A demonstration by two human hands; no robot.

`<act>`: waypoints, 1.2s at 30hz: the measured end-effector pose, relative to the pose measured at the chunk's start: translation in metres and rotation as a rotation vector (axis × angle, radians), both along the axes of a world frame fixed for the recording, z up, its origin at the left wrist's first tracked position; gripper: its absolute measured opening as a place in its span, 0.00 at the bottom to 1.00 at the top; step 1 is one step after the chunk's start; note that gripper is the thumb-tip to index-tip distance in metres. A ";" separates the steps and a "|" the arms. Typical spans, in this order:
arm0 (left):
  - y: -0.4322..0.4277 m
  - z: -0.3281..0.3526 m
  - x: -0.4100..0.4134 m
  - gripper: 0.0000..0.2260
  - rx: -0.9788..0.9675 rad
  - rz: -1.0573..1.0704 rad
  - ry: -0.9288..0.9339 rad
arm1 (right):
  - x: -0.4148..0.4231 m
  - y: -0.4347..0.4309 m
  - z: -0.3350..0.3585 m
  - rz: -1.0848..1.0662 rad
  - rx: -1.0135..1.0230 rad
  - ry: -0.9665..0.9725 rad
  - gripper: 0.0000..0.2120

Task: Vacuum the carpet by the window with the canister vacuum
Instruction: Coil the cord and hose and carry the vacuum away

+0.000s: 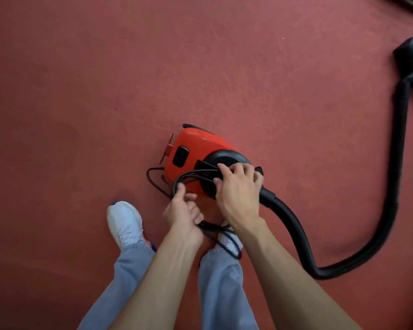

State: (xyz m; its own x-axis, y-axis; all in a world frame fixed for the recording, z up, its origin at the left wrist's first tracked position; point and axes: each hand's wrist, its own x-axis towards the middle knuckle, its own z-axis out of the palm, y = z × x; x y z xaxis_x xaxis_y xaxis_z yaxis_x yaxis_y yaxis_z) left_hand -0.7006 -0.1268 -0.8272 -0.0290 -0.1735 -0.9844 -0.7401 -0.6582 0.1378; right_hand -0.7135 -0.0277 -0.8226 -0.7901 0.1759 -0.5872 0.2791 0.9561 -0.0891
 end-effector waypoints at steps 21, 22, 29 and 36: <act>0.047 -0.027 -0.005 0.17 0.454 0.057 0.071 | 0.013 0.016 -0.003 -0.027 -0.169 -0.108 0.27; 0.049 -0.026 -0.008 0.17 0.406 0.025 0.068 | 0.015 0.019 -0.006 -0.036 -0.209 -0.130 0.28; 0.055 -0.024 -0.022 0.11 -0.007 -0.287 0.078 | 0.064 0.046 0.009 -0.514 -0.668 0.015 0.20; 0.051 -0.007 -0.036 0.07 -0.254 -0.636 0.155 | 0.116 0.051 0.015 -0.765 -0.750 0.037 0.14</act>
